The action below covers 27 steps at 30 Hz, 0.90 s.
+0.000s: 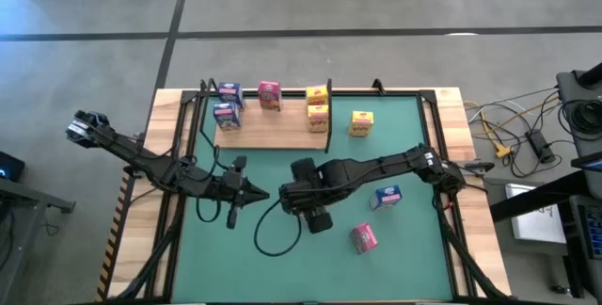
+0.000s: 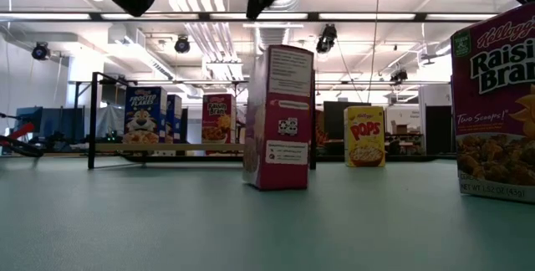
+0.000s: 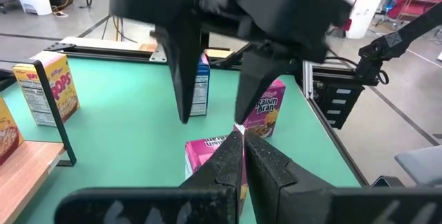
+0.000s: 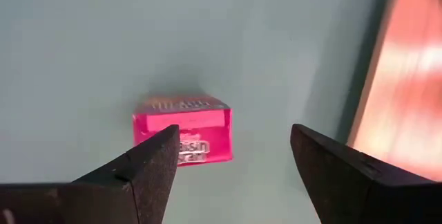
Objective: Stack cereal on shelf
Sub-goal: Put the left pink cereal box on the shelf
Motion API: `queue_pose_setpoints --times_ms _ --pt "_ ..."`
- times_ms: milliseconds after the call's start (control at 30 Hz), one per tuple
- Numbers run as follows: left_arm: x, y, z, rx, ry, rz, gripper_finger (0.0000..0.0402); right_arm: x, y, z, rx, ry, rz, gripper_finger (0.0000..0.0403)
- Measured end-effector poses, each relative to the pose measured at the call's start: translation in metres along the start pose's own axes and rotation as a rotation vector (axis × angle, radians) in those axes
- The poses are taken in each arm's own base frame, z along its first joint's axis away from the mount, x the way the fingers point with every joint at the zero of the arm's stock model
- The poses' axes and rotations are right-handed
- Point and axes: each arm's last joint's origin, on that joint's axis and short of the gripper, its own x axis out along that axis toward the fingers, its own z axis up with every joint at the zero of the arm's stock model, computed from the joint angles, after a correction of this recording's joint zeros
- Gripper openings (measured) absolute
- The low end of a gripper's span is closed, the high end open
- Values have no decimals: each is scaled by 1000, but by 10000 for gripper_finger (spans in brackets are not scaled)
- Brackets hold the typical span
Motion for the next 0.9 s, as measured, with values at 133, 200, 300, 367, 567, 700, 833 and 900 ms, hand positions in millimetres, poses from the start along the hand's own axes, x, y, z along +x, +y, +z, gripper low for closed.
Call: queue_pose_setpoints --times_ms 133,200,300,367,567,700,833,900 --pt "0 0 0 25 0 0 0 -6 -2 2 328 -25 -1 264" --pt "0 0 0 42 -1 0 0 -7 -3 1 499 -24 2 261" --pt "-1 -1 5 68 -5 -1 0 -8 -3 -1 734 -5 15 256" --pt "-3 -1 10 87 0 0 0 -8 -3 -2 847 10 28 254" --pt "-7 -2 22 143 81 15 0 -8 -1 -3 1081 45 68 266" --pt "-8 -2 25 191 109 19 0 -8 -1 -3 1197 55 77 282" --pt "-8 -3 27 228 103 16 0 -6 -1 -3 1274 60 74 293" --pt "-8 -3 26 239 107 16 0 -4 0 -2 1297 66 71 297"
